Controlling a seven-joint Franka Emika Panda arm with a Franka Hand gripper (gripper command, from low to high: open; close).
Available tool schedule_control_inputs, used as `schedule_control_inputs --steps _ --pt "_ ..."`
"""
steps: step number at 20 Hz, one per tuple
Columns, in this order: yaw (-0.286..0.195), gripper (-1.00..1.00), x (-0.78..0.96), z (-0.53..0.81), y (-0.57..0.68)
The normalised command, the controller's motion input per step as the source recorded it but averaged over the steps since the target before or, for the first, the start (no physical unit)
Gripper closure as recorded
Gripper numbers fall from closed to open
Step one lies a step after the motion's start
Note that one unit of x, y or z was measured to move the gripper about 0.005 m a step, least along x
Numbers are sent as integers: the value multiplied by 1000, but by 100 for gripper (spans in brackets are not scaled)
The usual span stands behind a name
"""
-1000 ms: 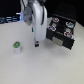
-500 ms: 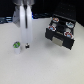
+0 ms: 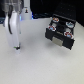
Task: Open the kcup holder, insert the kcup into the holder, and close the kcup holder
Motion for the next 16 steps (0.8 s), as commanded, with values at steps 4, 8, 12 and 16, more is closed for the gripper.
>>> schedule_control_inputs --steps 4,8,12,16 --pt "-131 -100 -372 -397 -238" --pt "-79 -100 -292 -346 5" --pt "-78 -100 -150 -347 -8" --pt "-121 -100 97 -269 -32"
